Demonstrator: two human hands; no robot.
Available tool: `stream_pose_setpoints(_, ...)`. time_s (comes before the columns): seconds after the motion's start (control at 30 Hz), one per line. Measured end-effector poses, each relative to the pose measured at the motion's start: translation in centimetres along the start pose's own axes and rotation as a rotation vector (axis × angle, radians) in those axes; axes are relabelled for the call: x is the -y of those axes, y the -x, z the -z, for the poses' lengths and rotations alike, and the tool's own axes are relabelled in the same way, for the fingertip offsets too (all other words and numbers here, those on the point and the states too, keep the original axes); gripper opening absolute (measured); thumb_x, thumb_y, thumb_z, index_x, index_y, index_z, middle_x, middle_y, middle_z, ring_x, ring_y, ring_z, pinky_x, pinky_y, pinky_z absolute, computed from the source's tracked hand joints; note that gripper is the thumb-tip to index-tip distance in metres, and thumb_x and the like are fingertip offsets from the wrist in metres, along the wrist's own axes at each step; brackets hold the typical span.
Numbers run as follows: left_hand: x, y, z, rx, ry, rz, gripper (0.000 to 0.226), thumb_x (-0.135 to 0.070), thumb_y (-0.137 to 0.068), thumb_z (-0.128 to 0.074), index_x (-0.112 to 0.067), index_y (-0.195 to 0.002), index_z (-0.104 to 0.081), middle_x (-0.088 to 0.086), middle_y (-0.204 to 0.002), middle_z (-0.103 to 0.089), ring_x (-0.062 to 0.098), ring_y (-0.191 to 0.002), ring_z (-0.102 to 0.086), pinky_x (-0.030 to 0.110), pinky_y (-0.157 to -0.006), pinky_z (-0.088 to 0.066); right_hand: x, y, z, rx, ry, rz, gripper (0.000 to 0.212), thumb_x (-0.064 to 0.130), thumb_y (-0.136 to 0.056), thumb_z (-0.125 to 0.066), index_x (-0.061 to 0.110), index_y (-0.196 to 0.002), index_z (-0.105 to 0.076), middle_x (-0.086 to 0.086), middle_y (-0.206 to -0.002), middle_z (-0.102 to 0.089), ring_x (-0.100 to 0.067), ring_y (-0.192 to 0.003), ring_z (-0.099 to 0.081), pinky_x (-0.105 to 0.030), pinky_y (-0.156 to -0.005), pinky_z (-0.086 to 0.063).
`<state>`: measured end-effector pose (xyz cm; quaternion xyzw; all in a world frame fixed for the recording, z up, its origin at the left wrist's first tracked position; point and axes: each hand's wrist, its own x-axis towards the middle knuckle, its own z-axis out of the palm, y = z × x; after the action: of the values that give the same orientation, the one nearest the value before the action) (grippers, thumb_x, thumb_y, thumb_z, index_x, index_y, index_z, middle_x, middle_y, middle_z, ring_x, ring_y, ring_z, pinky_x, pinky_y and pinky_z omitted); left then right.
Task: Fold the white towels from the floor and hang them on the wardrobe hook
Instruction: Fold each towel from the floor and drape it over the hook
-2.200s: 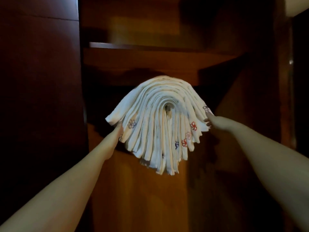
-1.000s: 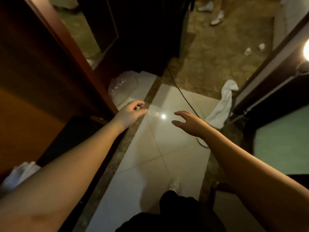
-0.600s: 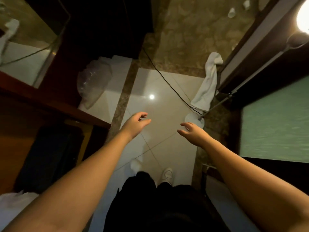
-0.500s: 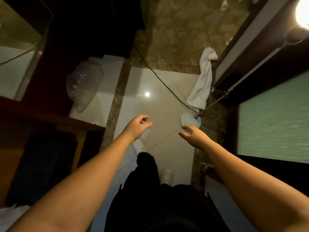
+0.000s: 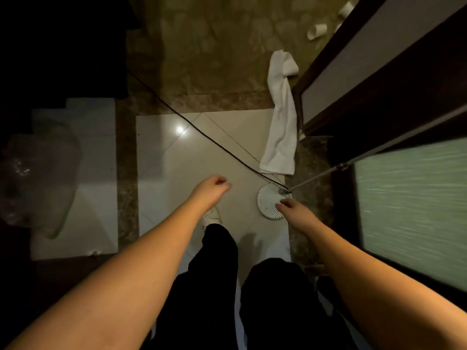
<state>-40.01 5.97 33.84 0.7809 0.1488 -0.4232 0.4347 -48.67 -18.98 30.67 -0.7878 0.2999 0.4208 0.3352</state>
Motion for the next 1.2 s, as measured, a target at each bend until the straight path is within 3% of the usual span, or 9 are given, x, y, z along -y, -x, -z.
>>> stream_pose_setpoints(0.17, -0.4, -11.2, -0.3, 0.08, 0.035, 0.036, 0.029, -0.036, -0.097, -0.06, -0.016, -0.115, -0.067, 0.005, -0.115, -0.069, 0.024, -0.106, -0.062, 0.034, -0.09, -0.049, 2.1, -10.3, 0.4, -0.04, -0.093, -0.075, 0.038, 0.035, -0.104, -0.052, 0.007, -0.125, -0.065, -0.018, -0.128, -0.065, -0.026, -0.101, -0.058, -0.029, -0.085, -0.037)
stream_pose_setpoints(0.27, 0.6, -18.5, -2.5, 0.127, 0.078, 0.097, 0.025, -0.039, -0.098, -0.058, -0.018, -0.11, -0.066, 0.0, -0.109, -0.069, 0.017, -0.094, -0.062, 0.027, -0.072, -0.045, 2.0, -17.6, 0.2, -0.052, -0.12, -0.097, 0.04, 0.032, -0.105, -0.049, 0.005, -0.132, -0.062, -0.017, -0.132, -0.061, -0.032, -0.116, -0.057, -0.03, -0.091, -0.038)
stream_pose_setpoints(0.4, 2.0, -29.0, -6.3, 0.14, 0.16, 0.138, 0.019, -0.033, -0.099, -0.059, -0.018, -0.109, -0.063, -0.005, -0.1, -0.068, 0.014, -0.086, -0.064, 0.029, -0.077, -0.048, 0.1, -27.3, -0.7, -0.047, -0.157, -0.111, 0.037, 0.025, -0.108, -0.042, 0.0, -0.128, -0.06, -0.023, -0.135, -0.056, -0.028, -0.104, -0.058, -0.039, -0.096, -0.045)
stream_pose_setpoints(0.5, 3.4, -36.1, -9.7, 0.169, 0.198, 0.16, 0.016, -0.028, -0.1, -0.058, -0.015, -0.108, -0.062, -0.002, -0.099, -0.068, 0.013, -0.081, -0.065, 0.023, -0.07, -0.05, -1.8, -34.0, -1.1, -0.074, -0.207, -0.149, 0.044, 0.028, -0.109, -0.041, 0.004, -0.145, -0.049, -0.017, -0.154, -0.045, -0.031, -0.135, -0.046, -0.034, -0.109, -0.035)
stream_pose_setpoints(0.67, 5.8, -45.5, -15.0, 0.23, 0.071, 0.192, 0.021, -0.029, -0.1, -0.058, -0.01, -0.107, -0.063, 0.003, -0.108, -0.065, 0.021, -0.098, -0.065, 0.038, -0.097, -0.054, -4.8, -43.5, -2.5, -0.01, -0.19, -0.133, 0.065, 0.046, -0.1, -0.057, 0.019, -0.155, -0.037, -0.006, -0.16, -0.039, -0.029, -0.141, -0.043, -0.035, -0.106, -0.035)
stream_pose_setpoints(0.73, 6.2, -48.0, -16.6, 0.253, 0.036, 0.202, 0.018, -0.027, -0.1, -0.057, -0.01, -0.094, -0.063, 0.004, -0.103, -0.063, 0.021, -0.092, -0.064, 0.04, -0.096, -0.053, -5.6, -46.3, -3.2, -0.004, -0.158, -0.095, 0.068, 0.042, -0.097, -0.061, 0.018, -0.156, -0.036, -0.007, -0.159, -0.041, -0.028, -0.139, -0.045, -0.032, -0.102, -0.034)
stream_pose_setpoints(0.93, 5.5, -51.9, -20.3, 0.313, 0.093, 0.229, 0.015, -0.013, -0.095, -0.055, -0.004, -0.096, -0.067, 0.014, -0.093, -0.063, 0.026, -0.086, -0.056, 0.032, -0.074, -0.048, -7.3, -50.8, -3.8, -0.08, -0.307, -0.021, 0.046, 0.021, -0.097, -0.062, 0.012, -0.141, -0.058, -0.011, -0.136, -0.063, -0.025, -0.115, -0.06, -0.036, -0.1, -0.046)
stream_pose_setpoints(1.1, 4.6, -51.8, -20.7, 0.388, 0.279, 0.221, 0.02, -0.016, -0.097, -0.05, -0.008, -0.096, -0.068, 0.005, -0.082, -0.066, 0.019, -0.068, -0.057, 0.027, -0.068, -0.045, -5.8, -49.8, -4.1, 0.028, -0.593, -0.011, 0.027, 0.048, -0.096, -0.063, 0.025, -0.108, -0.068, -0.001, -0.111, -0.07, -0.015, -0.106, -0.061, -0.033, -0.087, -0.043)
stream_pose_setpoints(1.2, 4.3, -51.5, -20.0, 0.415, 0.316, 0.187, 0.025, -0.003, -0.094, -0.051, -0.004, -0.111, -0.07, 0.009, -0.093, -0.069, 0.02, -0.079, -0.063, 0.023, -0.071, -0.049, -4.3, -49.1, -4.3, 0.033, -0.79, 0.024, 0.017, 0.035, -0.101, -0.06, 0.02, -0.102, -0.068, -0.006, -0.098, -0.074, -0.018, -0.091, -0.067, -0.028, -0.078, -0.051)
